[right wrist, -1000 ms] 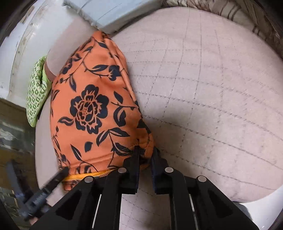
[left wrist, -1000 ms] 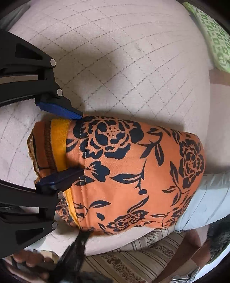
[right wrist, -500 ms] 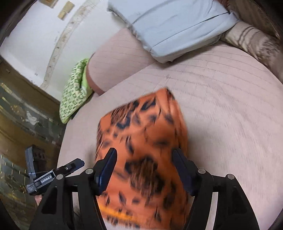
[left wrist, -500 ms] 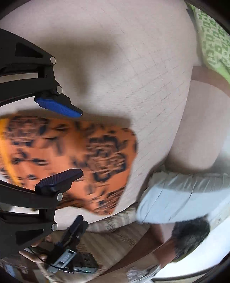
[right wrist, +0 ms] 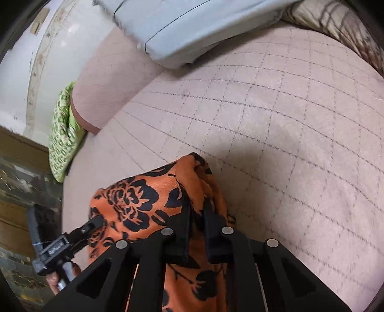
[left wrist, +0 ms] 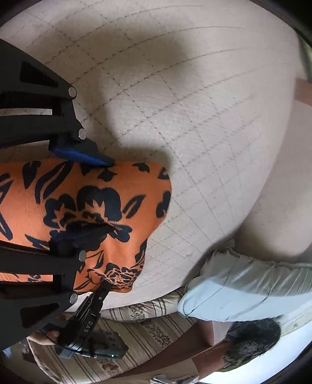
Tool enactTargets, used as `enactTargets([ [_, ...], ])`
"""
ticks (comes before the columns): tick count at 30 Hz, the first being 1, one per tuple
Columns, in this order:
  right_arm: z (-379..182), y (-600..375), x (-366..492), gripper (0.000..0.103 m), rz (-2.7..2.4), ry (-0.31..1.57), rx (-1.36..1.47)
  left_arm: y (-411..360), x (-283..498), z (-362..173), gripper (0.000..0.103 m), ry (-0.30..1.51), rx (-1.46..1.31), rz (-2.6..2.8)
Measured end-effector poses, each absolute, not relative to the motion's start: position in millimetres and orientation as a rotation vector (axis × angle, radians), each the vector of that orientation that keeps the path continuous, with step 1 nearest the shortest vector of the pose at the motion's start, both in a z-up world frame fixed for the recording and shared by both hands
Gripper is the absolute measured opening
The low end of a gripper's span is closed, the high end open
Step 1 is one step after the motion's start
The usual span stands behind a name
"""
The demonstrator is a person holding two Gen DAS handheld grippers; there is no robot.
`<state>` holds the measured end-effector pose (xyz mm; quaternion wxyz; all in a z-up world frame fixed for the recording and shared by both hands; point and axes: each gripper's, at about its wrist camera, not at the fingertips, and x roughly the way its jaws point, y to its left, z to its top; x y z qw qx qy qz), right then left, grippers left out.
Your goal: Fold small clothes
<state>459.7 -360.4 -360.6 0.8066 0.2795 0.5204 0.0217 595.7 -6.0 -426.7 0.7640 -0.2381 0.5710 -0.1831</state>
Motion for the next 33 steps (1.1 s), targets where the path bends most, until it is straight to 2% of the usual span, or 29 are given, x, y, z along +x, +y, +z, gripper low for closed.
enactTargets([
  [1, -353, -360, 456, 0.009, 0.051, 1.111, 0.604, -5, 595, -428, 0.05, 1.244, -0.529, -0.402],
  [4, -320, -357, 423, 0.025, 0.089, 1.057, 0.602, 3, 569, -399, 0.051, 1.181, -0.461, -0.401],
  [6, -308, -355, 391, 0.069, 0.135, 1.043, 0.605, 9, 539, -382, 0.065, 1.151, -0.42, -0.425],
  [7, -308, -355, 370, 0.073, 0.14, 1.048, 0.606, 12, 528, -378, 0.068, 1.152, -0.41, -0.429],
  [12, -348, -364, 319, 0.072, 0.072, 1.169, 0.704, 17, 476, -407, 0.068, 1.277, -0.449, -0.432],
  [13, -357, -368, 310, 0.068, 0.056, 1.18, 0.738, 16, 471, -410, 0.068, 1.293, -0.458, -0.429],
  [14, -359, -368, 305, 0.059, 0.061, 1.166, 0.754, 14, 466, -412, 0.067, 1.31, -0.475, -0.434],
  [16, -363, -371, 296, 0.051, 0.08, 1.139, 0.826, 7, 457, -418, 0.062, 1.324, -0.512, -0.445],
  [18, -372, -375, 295, 0.033, 0.096, 1.143, 0.888, 4, 455, -424, 0.047, 1.324, -0.522, -0.379],
  [19, -374, -376, 297, 0.03, 0.099, 1.148, 0.893, 3, 455, -424, 0.039, 1.318, -0.522, -0.367],
  [20, -375, -378, 297, 0.025, 0.103, 1.152, 0.903, 3, 454, -421, 0.021, 1.318, -0.522, -0.37],
  [21, -372, -382, 295, 0.02, 0.097, 1.154, 0.939, 6, 454, -413, 0.016, 1.316, -0.548, -0.382],
  [24, -341, -385, 276, 0.013, 0.096, 1.114, 0.913, 15, 441, -377, 0.015, 1.254, -0.568, -0.441],
  [26, -329, -370, 263, 0.013, 0.095, 1.142, 0.854, 18, 431, -367, 0.015, 1.258, -0.549, -0.455],
  [29, -345, -356, 252, 0.014, 0.056, 1.217, 0.766, 20, 415, -381, 0.017, 1.302, -0.462, -0.412],
  [31, -359, -350, 252, 0.022, 0.027, 1.252, 0.719, 17, 410, -402, 0.025, 1.349, -0.415, -0.373],
  [32, -356, -352, 250, 0.035, 0.025, 1.238, 0.718, 18, 406, -402, 0.031, 1.327, -0.42, -0.373],
  [33, -347, -354, 245, 0.04, 0.031, 1.219, 0.725, 20, 403, -396, 0.031, 1.314, -0.423, -0.387],
])
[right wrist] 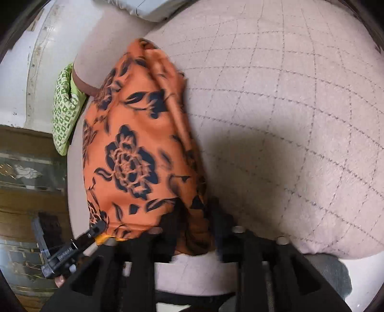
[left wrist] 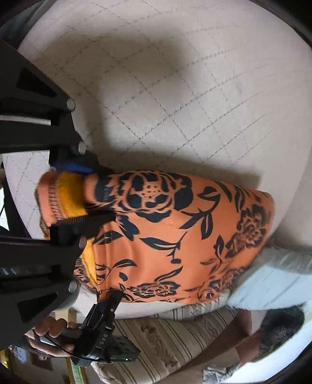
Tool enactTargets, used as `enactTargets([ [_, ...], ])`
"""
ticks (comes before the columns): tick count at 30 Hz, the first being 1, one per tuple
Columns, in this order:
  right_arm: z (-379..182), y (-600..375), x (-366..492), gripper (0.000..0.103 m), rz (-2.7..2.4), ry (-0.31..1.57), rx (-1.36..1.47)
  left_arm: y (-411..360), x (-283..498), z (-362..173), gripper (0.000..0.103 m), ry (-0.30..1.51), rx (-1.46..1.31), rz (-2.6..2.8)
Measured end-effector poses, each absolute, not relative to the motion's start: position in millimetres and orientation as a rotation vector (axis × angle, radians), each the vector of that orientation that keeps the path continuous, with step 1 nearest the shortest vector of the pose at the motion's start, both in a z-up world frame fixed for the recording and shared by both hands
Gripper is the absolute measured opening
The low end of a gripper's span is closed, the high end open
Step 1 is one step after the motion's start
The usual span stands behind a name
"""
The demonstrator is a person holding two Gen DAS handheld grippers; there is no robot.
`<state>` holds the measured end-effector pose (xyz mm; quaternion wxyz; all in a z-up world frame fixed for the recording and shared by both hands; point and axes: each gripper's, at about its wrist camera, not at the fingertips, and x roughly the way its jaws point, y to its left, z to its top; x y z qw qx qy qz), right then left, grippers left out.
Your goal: Fold small clothes
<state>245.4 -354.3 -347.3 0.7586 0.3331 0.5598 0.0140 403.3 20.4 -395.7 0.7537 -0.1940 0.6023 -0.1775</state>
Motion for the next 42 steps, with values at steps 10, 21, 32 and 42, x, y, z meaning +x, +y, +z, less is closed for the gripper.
enactTargets([
  [10, -298, -351, 284, 0.072, 0.186, 1.09, 0.641, 49, 428, -336, 0.06, 1.159, -0.406, -0.366],
  [21, -376, -360, 364, 0.07, 0.197, 1.151, 0.793, 10, 528, -417, 0.07, 1.268, -0.541, -0.394],
  [32, -370, -348, 374, 0.028, 0.247, 1.15, 0.828, 11, 554, -428, 0.034, 1.277, -0.688, -0.46],
  [42, -344, -263, 416, 0.031, 0.362, 1.093, 0.806, 102, 565, -374, 0.049, 1.142, -0.657, -0.385],
])
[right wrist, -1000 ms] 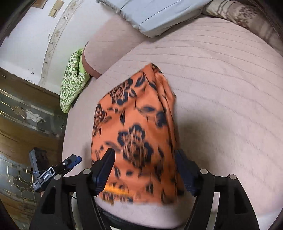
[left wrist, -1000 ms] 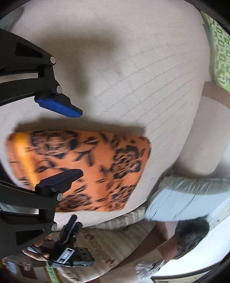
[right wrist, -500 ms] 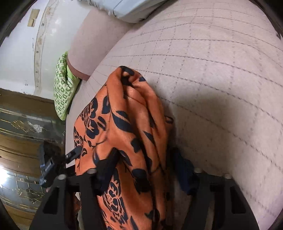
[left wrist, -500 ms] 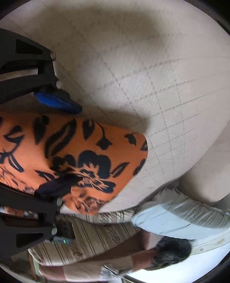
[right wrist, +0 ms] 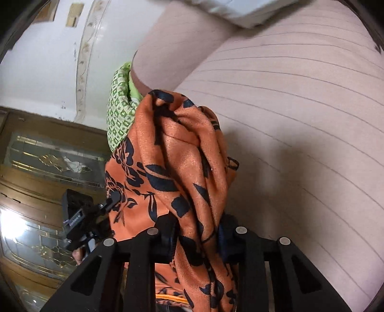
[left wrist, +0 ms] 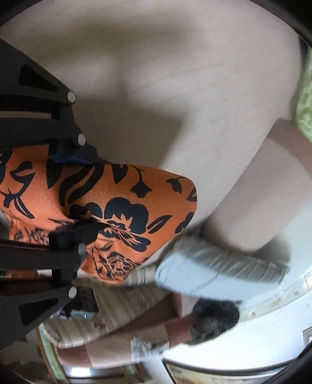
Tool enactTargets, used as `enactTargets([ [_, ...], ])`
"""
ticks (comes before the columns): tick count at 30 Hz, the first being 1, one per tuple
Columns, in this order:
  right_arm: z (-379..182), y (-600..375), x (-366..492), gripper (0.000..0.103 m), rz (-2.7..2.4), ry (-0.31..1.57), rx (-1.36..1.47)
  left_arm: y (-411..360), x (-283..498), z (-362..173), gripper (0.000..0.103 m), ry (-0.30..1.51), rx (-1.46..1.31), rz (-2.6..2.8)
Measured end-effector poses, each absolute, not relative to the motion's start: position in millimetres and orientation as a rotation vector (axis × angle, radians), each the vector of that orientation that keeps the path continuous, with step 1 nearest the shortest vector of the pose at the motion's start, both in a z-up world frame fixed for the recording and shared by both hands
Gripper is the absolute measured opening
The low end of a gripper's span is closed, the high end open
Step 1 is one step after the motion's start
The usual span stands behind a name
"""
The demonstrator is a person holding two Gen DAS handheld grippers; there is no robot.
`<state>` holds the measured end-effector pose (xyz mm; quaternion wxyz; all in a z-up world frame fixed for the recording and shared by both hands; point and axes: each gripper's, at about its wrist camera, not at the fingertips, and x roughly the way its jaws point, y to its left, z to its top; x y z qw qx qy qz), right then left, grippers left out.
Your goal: Fold small clothes
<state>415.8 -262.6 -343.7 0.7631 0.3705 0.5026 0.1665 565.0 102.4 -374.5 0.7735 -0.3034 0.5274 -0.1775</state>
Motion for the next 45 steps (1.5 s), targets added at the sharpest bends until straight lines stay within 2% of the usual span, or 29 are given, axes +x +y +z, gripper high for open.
enactTargets([
  [2, -370, -245, 436, 0.041, 0.298, 1.17, 0.698, 120, 568, -402, 0.052, 1.185, -0.608, -0.243],
  [3, -379, -240, 440, 0.042, 0.267, 1.204, 0.66, 127, 566, -414, 0.051, 1.217, -0.591, -0.197],
  [4, -387, -237, 440, 0.043, 0.237, 1.23, 0.634, 135, 560, -425, 0.058, 1.247, -0.604, -0.184],
  [7, -367, -239, 414, 0.049, 0.254, 1.178, 0.669, 159, 521, -425, 0.058, 1.191, -0.743, -0.24],
  [9, -349, -237, 383, 0.072, 0.252, 1.137, 0.636, 164, 493, -420, 0.062, 1.143, -0.752, -0.267],
  [10, -347, -238, 371, 0.073, 0.247, 1.137, 0.629, 167, 483, -422, 0.064, 1.137, -0.765, -0.276],
  [14, -370, -250, 327, 0.071, 0.207, 1.178, 0.676, 151, 454, -442, 0.062, 1.198, -0.786, -0.307],
  [16, -386, -253, 316, 0.061, 0.203, 1.198, 0.716, 140, 445, -452, 0.059, 1.213, -0.757, -0.306],
  [17, -387, -254, 309, 0.052, 0.214, 1.182, 0.733, 136, 441, -452, 0.052, 1.203, -0.726, -0.285],
  [18, -387, -254, 305, 0.046, 0.229, 1.16, 0.738, 130, 438, -449, 0.04, 1.206, -0.673, -0.262],
  [19, -389, -258, 303, 0.039, 0.24, 1.147, 0.734, 126, 436, -447, 0.034, 1.214, -0.644, -0.25],
  [20, -391, -261, 300, 0.027, 0.241, 1.149, 0.749, 125, 434, -444, 0.023, 1.218, -0.65, -0.25],
  [21, -388, -263, 297, 0.022, 0.235, 1.142, 0.774, 126, 431, -435, 0.019, 1.201, -0.658, -0.261],
  [24, -366, -249, 295, 0.015, 0.166, 1.15, 0.601, 122, 426, -422, 0.017, 1.178, -0.655, -0.27],
  [27, -371, -239, 303, 0.016, 0.11, 1.186, 0.507, 125, 422, -438, 0.019, 1.219, -0.603, -0.206],
  [29, -376, -240, 305, 0.021, 0.101, 1.191, 0.538, 124, 417, -438, 0.024, 1.192, -0.566, -0.181],
  [31, -366, -243, 294, 0.029, 0.107, 1.177, 0.573, 119, 409, -429, 0.028, 1.187, -0.53, -0.158],
  [37, -344, -233, 239, 0.037, 0.146, 1.16, 0.526, 98, 365, -399, 0.036, 1.147, -0.402, -0.125],
  [41, -319, -224, 198, 0.051, 0.151, 1.111, 0.484, 84, 311, -363, 0.041, 1.097, -0.28, -0.091],
  [45, -296, -201, 181, 0.058, 0.163, 1.075, 0.442, 60, 265, -333, 0.045, 1.062, -0.144, -0.094],
])
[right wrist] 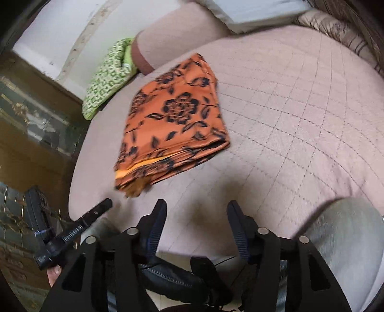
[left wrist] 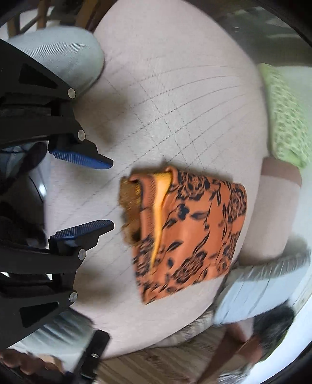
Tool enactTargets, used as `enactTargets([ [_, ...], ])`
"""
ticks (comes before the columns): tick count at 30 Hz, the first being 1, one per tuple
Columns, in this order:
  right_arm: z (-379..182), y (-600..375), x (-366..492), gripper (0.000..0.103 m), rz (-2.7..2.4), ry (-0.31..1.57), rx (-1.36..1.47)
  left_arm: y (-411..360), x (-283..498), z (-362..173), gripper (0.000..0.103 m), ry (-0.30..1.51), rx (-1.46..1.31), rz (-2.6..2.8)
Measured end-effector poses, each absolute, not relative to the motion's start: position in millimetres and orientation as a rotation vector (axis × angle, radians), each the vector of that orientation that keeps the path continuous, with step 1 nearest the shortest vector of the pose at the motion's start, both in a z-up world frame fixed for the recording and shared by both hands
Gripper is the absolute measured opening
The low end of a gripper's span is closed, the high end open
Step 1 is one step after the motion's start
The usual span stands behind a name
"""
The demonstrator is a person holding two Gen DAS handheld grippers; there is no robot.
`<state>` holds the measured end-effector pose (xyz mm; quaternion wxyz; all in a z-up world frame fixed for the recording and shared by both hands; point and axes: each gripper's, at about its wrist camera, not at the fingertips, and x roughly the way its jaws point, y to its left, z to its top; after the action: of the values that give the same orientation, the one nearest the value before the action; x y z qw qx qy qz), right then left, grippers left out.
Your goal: Fold small clothes
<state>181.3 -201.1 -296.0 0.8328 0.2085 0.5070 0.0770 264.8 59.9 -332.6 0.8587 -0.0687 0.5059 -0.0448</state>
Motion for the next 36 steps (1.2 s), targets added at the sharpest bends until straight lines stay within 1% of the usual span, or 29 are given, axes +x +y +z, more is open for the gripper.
enactTargets([
  [2, -283, -195, 169, 0.058, 0.154, 1.053, 0.389, 55, 249, -316, 0.045, 1.039, -0.118, -0.095],
  [6, -254, -173, 149, 0.064, 0.16, 1.008, 0.315, 52, 218, -280, 0.054, 0.97, -0.09, -0.086],
  [12, -216, -155, 123, 0.073, 0.153, 0.925, 0.217, 55, 182, -236, 0.062, 0.885, -0.054, -0.052],
  [16, -193, -147, 109, 0.075, 0.129, 0.888, 0.178, 64, 158, -212, 0.069, 0.831, -0.072, -0.025],
  [20, -179, -141, 101, 0.077, 0.126, 0.854, 0.154, 66, 143, -198, 0.069, 0.805, -0.072, -0.027],
  [30, -157, -138, 88, 0.078, 0.069, 0.805, 0.141, 62, 105, -163, 0.069, 0.685, -0.004, -0.006],
  [36, -147, -137, 78, 0.078, 0.077, 0.776, 0.13, 67, 92, -152, 0.069, 0.668, -0.014, -0.006],
])
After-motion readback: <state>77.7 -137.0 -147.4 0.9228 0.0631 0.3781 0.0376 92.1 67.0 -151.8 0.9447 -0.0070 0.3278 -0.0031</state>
